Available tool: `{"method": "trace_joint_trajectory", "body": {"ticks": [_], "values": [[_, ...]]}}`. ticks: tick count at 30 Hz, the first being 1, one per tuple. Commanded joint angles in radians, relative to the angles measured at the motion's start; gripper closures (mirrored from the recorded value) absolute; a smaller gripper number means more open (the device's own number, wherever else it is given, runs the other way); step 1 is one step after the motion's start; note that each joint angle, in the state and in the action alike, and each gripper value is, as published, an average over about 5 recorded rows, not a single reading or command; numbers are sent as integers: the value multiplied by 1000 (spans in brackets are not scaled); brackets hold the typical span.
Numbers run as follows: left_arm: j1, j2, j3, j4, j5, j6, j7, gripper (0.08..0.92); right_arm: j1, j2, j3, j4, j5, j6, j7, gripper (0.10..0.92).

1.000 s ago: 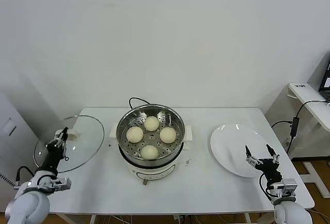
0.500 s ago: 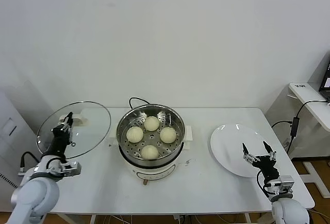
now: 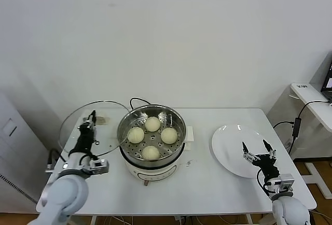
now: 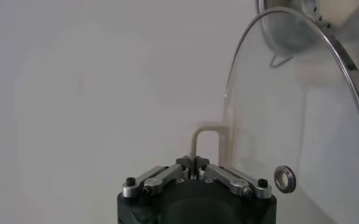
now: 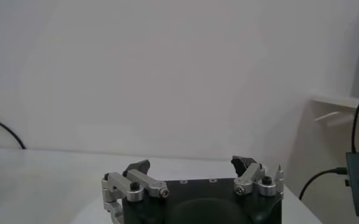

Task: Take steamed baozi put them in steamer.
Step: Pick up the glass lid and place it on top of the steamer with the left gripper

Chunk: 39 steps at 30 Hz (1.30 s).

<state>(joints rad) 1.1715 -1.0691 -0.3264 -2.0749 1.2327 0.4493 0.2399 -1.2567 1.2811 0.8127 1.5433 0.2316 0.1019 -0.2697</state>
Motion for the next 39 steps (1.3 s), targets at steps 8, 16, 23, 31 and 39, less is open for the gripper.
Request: {"method": "trace_joint_trajectory", "body": {"ticks": [8,16,23,31,39], "values": [[-212,-102,302,48,110,90,57,892,0,2,-3,-4,5,2,-2,203],[-213,-165,331,94,187,90,66,892,10,6,-1,-24,2,7,-3,203],[-189,-214,333,95,254,100,90,892,14,10,-1,-33,-3,8,-3,203],[-184,-253,344,98,320,109,106,892,13,14,-1,-38,-7,13,-4,203],[-176,-291,360,120,371,120,106,892,12,17,-1,-38,-13,15,-4,203]]}}
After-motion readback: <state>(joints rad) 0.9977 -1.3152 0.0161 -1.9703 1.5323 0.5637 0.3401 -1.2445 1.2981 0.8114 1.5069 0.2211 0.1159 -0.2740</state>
